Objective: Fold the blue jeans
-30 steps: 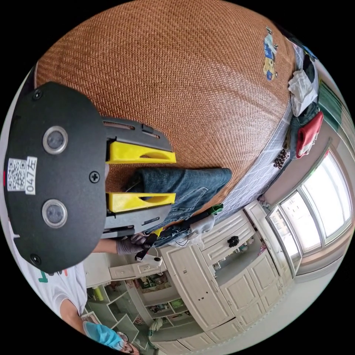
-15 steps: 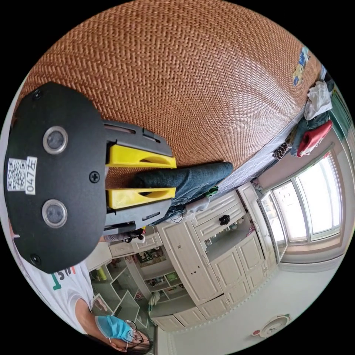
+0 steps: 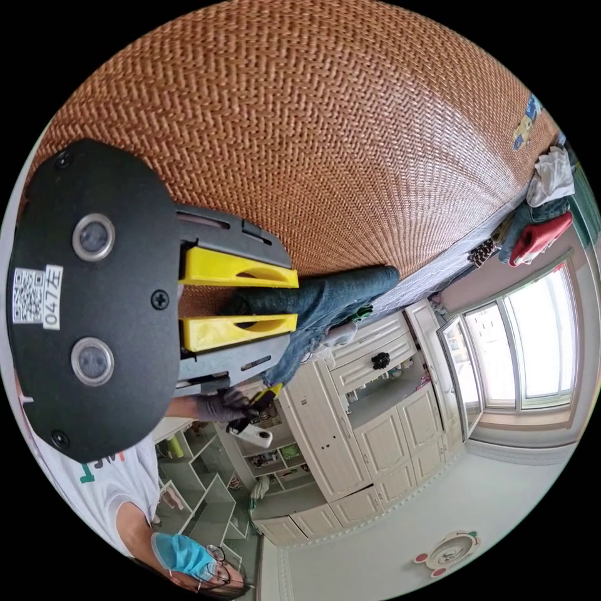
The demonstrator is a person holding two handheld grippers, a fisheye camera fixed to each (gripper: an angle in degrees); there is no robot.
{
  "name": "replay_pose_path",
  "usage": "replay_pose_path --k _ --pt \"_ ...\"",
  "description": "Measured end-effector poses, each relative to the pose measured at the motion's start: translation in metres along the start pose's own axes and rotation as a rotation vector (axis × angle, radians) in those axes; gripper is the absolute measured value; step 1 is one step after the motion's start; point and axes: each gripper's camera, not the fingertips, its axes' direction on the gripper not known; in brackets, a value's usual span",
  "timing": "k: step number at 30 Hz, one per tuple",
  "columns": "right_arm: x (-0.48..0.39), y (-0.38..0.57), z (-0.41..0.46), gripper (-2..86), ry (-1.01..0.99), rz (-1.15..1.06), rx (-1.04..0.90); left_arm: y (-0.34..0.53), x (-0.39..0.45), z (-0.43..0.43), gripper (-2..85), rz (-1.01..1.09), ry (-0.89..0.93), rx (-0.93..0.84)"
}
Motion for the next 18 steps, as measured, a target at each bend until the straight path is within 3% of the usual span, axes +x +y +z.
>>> replay_pose_path --k 4,8,14,18 --pt "0.004 0.009 -0.023 0.4 0.075 0.018 -0.037 0.003 -0.004 -0.006 7.1 0.008 0.006 -0.001" --pt "0.073 0.067 0.042 2.7 -0.029 0.207 -0.280 0.004 -0.004 -0.015 8.5 0.012 0.016 -0.008" --pt "0.167 0.078 -0.018 12.9 -0.202 0.359 0.048 -0.012 0.019 -0.022 11.9 0.053 -0.092 -0.055" --pt "0.236 0.066 0.024 14.7 -0.271 0.410 -0.046 -0.025 0.032 -0.013 12.7 0.055 -0.142 -0.090"
